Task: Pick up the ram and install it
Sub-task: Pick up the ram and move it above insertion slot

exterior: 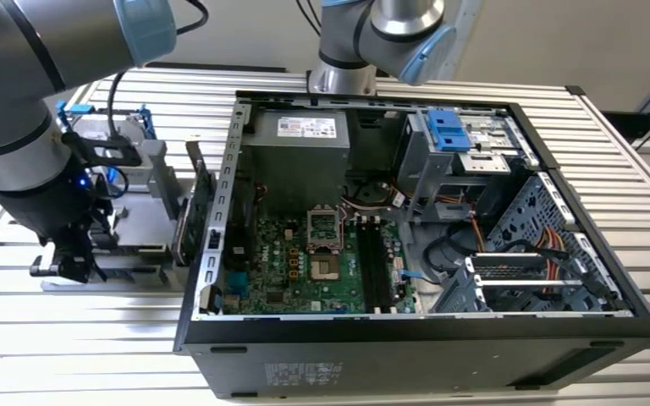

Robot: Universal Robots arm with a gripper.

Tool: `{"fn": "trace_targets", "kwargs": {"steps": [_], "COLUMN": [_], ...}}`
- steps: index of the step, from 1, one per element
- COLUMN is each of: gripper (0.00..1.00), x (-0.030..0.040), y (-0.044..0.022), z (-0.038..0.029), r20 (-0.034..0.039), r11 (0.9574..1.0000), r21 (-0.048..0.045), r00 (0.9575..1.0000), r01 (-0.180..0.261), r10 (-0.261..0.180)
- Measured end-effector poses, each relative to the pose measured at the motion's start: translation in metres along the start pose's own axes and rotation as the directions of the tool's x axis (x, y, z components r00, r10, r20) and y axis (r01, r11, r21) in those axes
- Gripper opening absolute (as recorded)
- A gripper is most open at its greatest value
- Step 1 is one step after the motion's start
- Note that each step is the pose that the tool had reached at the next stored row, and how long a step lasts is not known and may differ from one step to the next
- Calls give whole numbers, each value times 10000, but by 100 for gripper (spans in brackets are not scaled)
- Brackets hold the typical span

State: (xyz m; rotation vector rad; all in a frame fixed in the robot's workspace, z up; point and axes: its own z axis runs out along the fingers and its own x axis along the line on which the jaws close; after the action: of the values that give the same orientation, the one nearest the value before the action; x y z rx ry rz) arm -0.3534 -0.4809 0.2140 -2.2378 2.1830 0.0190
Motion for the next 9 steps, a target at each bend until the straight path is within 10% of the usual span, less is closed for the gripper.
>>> {"fn": "trace_targets", "kwargs": {"steps": [9], "gripper": [100], "x": [1], "y": [21], "z": [68], "r20": [0], "r11": [10000], "r21": [38], "r00": [10000], "r01": [47], "r10": [-47]}}
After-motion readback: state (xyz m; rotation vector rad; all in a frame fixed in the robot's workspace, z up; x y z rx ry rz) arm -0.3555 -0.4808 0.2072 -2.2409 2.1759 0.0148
